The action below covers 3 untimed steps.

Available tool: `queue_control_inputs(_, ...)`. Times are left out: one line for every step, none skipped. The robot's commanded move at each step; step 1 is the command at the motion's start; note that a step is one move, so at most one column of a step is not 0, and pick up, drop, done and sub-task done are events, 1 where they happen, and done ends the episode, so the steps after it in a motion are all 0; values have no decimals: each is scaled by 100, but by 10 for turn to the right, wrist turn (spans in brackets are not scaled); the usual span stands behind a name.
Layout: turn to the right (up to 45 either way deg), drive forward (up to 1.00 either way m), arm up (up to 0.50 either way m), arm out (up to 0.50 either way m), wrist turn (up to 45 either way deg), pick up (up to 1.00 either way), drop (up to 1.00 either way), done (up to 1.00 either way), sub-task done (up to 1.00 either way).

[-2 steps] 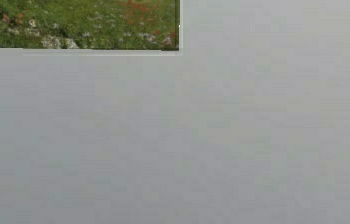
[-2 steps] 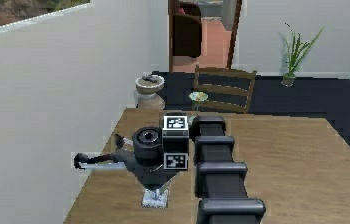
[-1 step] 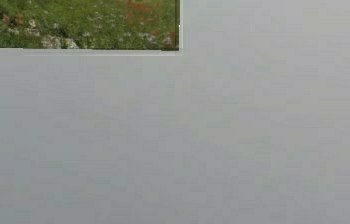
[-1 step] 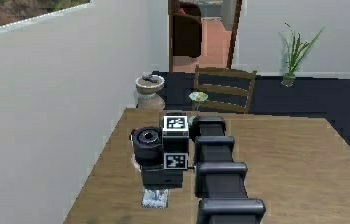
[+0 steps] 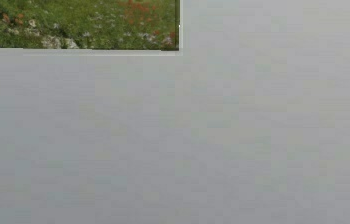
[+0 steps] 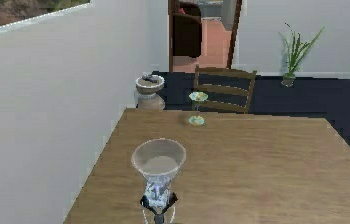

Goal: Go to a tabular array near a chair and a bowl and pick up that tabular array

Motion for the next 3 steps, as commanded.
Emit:
queue_control_inputs(0,0,0,0,0,100,0,0,0)
queue_control_inputs(0,0,10,0,0,0,0,0,0)
queue_control_inputs(0,0,0,0,0,0,0,100,0)
